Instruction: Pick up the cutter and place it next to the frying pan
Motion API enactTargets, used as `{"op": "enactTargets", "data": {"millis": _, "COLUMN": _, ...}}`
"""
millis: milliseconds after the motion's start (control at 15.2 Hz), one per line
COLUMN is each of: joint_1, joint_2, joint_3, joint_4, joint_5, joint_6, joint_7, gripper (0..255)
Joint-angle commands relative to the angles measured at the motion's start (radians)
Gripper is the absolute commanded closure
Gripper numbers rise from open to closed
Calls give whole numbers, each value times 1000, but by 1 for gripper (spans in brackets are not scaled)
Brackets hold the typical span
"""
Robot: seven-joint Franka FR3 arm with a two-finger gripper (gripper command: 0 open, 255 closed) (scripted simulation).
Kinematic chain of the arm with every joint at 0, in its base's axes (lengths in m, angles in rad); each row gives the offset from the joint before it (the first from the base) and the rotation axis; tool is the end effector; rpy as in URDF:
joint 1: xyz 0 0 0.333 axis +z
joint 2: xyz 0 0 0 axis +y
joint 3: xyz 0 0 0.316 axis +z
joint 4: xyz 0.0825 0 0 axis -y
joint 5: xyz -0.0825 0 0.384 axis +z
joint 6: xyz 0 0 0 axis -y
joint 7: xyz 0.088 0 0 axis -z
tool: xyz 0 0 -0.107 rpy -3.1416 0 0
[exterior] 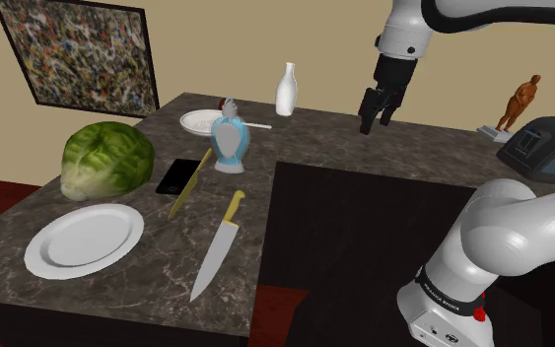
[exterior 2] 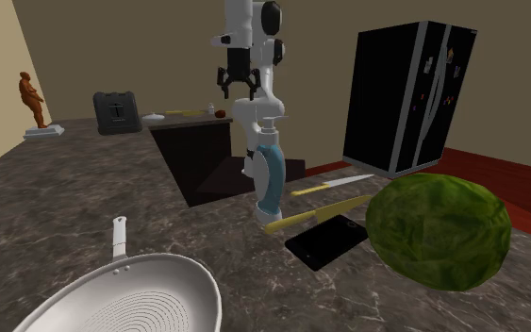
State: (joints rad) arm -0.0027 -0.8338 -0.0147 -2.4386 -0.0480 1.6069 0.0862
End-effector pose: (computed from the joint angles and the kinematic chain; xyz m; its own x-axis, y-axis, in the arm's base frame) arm 0.2962 -0.0113 0.5691 0.9953 -0.0969 0.0052 -0.0970 -0.9946 0.0368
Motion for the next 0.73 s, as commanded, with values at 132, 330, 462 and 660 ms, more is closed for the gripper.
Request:
{"op": "enactTargets", "data": {"millis": 132, "joint_1": 4, "joint_2": 28, "joint_3": 46, "joint_4": -12, "joint_5": 37, "joint_6": 26, "joint_7": 79, "gripper": 0}}
{"op": "enactTargets", "data": {"millis": 330, "joint_1": 9, "joint_2": 83, "joint_3": 113, "joint_4": -19, "joint_5": 91, "joint_6": 69, "joint_7": 195, "gripper": 0}}
{"op": "enactTargets", "data": {"millis": 462, "joint_1": 11, "joint_2": 128, "joint_3": 157, "joint_4": -15, "joint_5": 124, "joint_6": 101, "joint_7": 271, "gripper": 0}}
{"op": "enactTargets", "data": {"millis": 660, "joint_1": 13, "joint_2": 208, "joint_3": 221, "joint_4": 2, "joint_5": 168, "joint_6": 150, "joint_7": 384, "gripper": 0}}
